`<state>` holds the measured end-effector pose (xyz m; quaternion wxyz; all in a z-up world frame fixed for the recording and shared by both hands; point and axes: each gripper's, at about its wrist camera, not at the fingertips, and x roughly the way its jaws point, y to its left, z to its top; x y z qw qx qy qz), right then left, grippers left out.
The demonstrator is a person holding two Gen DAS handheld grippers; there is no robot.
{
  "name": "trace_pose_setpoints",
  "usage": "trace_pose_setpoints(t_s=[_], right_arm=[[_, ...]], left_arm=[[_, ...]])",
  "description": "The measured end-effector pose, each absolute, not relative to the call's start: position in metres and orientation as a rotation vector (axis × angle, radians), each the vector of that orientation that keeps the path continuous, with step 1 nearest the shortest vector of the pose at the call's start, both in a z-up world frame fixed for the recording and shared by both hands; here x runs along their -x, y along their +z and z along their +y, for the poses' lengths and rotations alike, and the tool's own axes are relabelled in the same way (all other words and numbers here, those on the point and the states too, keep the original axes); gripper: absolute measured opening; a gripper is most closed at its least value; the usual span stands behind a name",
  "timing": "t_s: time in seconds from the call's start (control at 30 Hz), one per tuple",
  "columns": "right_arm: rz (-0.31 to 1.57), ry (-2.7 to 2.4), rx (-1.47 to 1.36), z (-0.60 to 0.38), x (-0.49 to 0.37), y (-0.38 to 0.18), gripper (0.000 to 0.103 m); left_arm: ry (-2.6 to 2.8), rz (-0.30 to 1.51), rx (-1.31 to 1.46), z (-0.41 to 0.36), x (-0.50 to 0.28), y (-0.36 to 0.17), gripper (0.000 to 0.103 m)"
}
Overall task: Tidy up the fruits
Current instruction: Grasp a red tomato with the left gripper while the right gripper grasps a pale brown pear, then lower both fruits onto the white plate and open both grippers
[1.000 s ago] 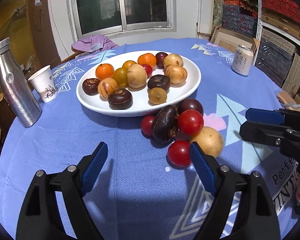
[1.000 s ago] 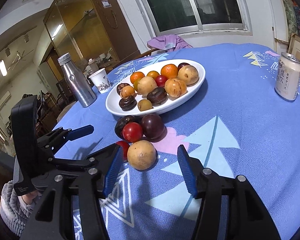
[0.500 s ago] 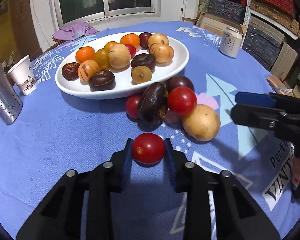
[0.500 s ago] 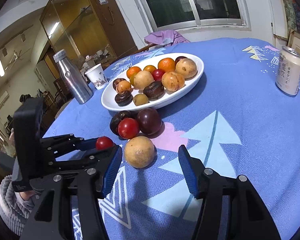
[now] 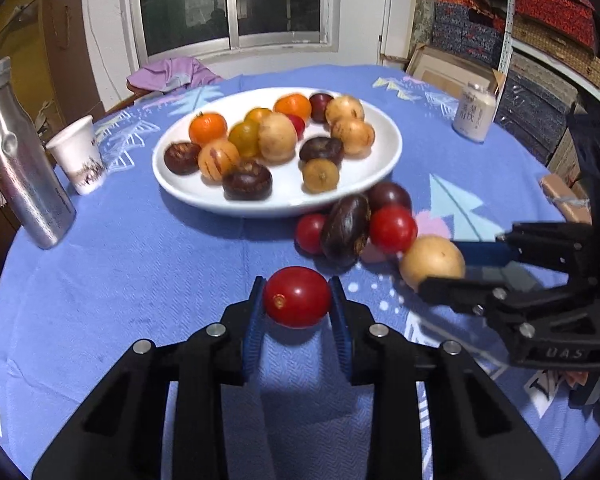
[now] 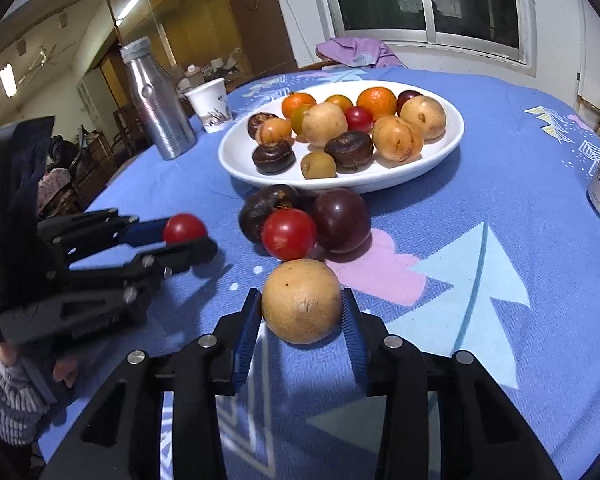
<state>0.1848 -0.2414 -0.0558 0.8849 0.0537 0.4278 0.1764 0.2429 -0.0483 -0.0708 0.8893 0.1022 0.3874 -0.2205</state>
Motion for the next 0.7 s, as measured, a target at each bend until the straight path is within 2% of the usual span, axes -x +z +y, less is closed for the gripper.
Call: trace_pose_setpoints(t_s=[0.13,0.3,0.6,0.67,0.7], right_arm=[[0.785,0.345,-0.156,-0.262,-0.182,-0.017,0.041],[0.726,0.281,-0.158,-0.269,-0.236,0.020,0.041],[0.824,0.217,-0.157,-0.248,-0.339,-0.025,0.041],[0.830,0.215,-0.169,-0.248,-0.345,-0.031,0.041],[0.824,0.215,-0.171,-0.249,-0.346,-0.031,0.041]], left_arm=[[-0.423,0.737,-0.227,-0.043,-0.261,-0.035,0.030],[-0.359,0.709,-0.200,-0.047,-0.314,-0.016,0.030],[-0.331,0.788,-0.127,-0.054,-0.385,-0.056,0.031],[-0.323,0.785,-0.130,-0.055,-0.388,-0.062,0.043],[-0.316,0.778,-0.127,-0.054,-0.388,-0.063,0.058]])
